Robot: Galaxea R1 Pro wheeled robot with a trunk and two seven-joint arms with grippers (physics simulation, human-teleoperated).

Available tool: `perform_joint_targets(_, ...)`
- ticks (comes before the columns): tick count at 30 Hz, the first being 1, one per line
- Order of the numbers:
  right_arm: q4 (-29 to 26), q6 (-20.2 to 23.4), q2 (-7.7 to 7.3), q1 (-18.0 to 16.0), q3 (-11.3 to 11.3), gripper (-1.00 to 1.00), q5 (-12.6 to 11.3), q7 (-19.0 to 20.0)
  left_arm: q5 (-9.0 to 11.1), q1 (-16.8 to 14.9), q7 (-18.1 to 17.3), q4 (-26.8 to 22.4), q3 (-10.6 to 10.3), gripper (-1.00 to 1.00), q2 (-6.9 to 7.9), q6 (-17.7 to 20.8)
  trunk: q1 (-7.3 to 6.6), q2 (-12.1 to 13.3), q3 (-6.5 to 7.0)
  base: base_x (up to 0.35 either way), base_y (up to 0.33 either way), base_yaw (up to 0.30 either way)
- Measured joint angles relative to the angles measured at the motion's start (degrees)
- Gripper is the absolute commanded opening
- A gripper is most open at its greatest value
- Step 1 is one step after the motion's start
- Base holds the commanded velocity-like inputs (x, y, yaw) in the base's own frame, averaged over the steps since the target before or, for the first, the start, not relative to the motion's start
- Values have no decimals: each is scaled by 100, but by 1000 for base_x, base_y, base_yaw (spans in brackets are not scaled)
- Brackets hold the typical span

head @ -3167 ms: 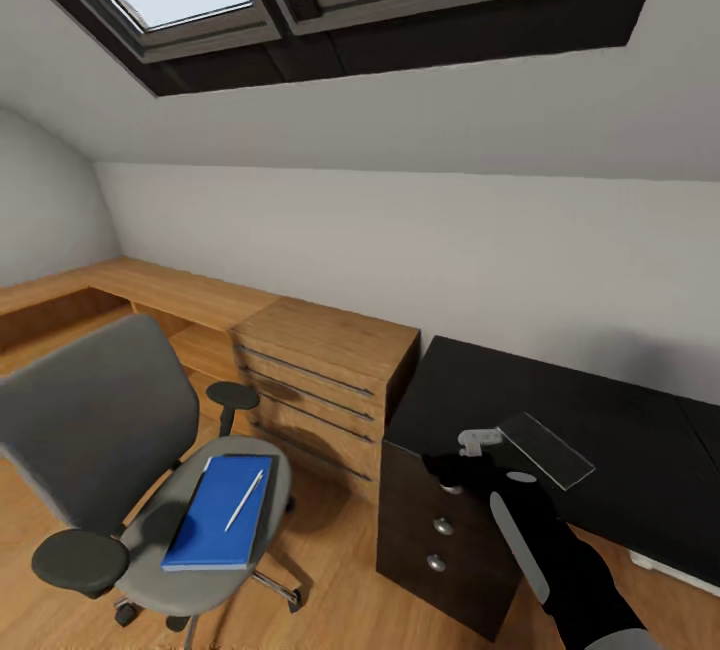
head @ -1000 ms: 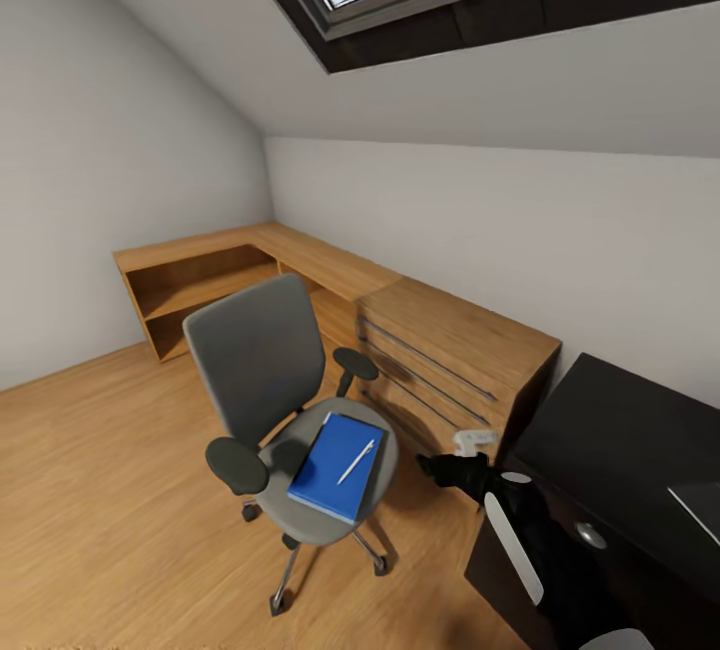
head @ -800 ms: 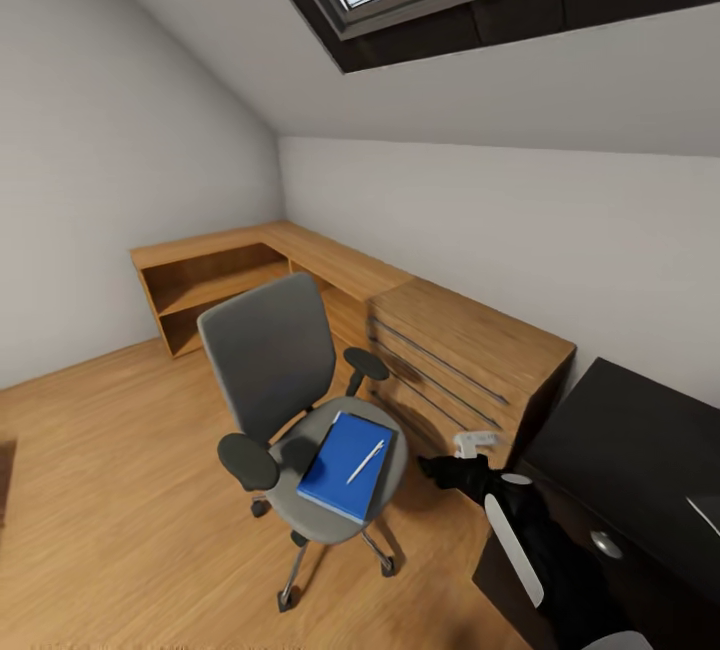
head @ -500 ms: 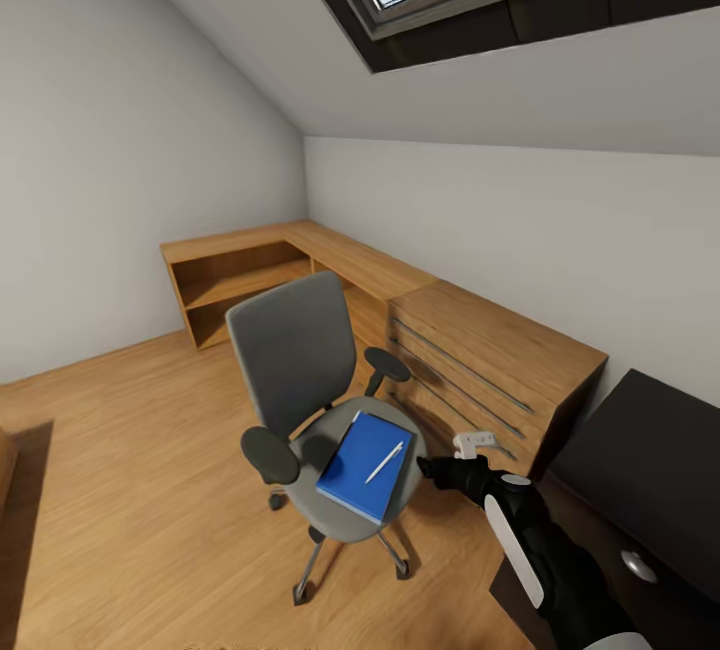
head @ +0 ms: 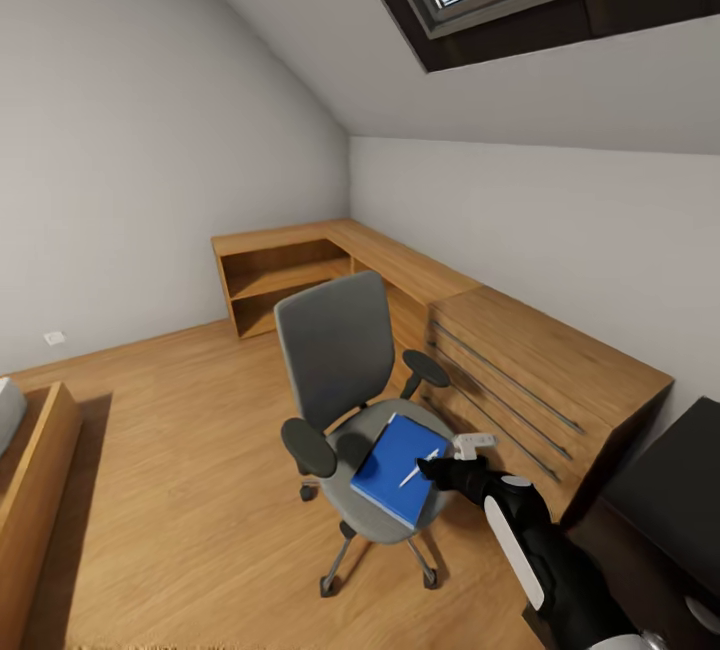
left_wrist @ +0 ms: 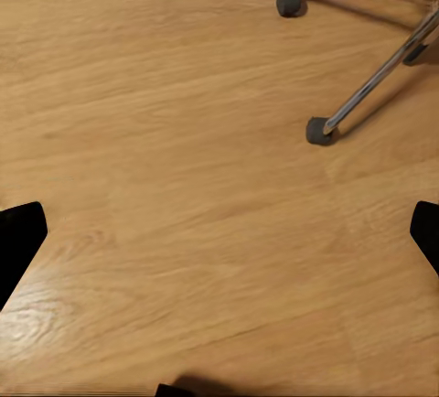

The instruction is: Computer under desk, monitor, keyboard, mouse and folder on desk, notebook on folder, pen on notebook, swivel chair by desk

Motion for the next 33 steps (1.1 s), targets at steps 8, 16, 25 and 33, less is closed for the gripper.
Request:
perform_joint_targets(8,14,-416,-3,90,-4,100,12,-10,0,0,0,5,0,100,-2,6,0,0,0,0,0,212)
perform_joint_targets(16,27,-485,-9,102,-11,100,11,-7,0,-1,1,6,-1,100,-2,7,0,0,0,0,0,21)
perform_joint_targets(25,33,-488,-11,103,-16,100,2,5,0,-1,1,6,-1,100,-3,3,0,0,0,0,0,2)
perform_joint_targets(33,12,-488,-5,103,-14,100,-26,4,7,0,-7,2,5,100,3,0,-1,0,0,33,63,0)
